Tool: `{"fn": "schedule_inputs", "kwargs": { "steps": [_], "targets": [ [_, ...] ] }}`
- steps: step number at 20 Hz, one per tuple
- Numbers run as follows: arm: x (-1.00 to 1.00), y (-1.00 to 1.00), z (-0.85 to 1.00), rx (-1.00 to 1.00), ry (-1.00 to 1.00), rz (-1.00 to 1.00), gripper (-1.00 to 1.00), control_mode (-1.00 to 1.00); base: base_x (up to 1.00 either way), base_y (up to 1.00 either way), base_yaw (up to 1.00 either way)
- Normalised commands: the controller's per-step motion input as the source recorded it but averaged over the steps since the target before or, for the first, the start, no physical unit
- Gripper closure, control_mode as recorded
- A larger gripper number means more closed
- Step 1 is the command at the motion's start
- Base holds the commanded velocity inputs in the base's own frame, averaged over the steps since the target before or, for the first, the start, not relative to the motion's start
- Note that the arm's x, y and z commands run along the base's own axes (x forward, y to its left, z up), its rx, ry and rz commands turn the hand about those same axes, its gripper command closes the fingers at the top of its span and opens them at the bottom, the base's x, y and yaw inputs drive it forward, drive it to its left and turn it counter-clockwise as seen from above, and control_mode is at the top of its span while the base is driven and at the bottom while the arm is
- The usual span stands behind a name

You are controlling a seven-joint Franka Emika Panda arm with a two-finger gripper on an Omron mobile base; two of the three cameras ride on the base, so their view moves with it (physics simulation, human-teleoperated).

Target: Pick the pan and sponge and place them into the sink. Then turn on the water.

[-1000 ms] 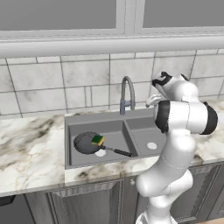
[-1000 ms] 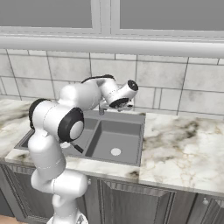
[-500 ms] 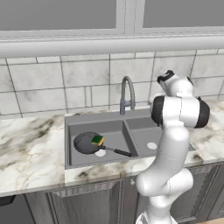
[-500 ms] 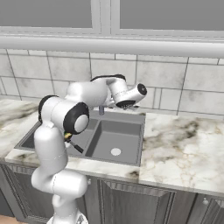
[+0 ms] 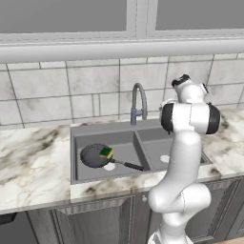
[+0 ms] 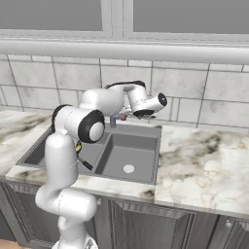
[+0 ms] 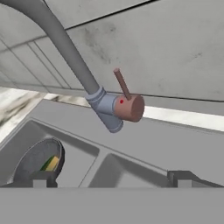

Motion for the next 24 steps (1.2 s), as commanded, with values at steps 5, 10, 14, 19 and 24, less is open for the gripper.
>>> {"fn": "schedule_inputs", "kwargs": {
  "steps": [5,10,14,19,24],
  "targets": [
    [0.12,0.04,-0.02,0.06,0.00,0.00,-1.00,-1.00,0.00,0.00,0.00],
    [0.06,0.21,-0.07,0.01,0.00,0.00,-1.00,-1.00,0.00,0.00,0.00],
    [0.08,0.28,-0.06,0.00,0.00,0.00,-1.00,-1.00,0.00,0.00,0.00],
    [0.14,0.25,-0.04,0.00,0.00,0.00,-1.00,-1.00,0.00,0.00,0.00],
    [0.26,0.05,0.00,0.00,0.00,0.00,-1.00,-1.00,0.00,0.00,0.00]
  ]
}}
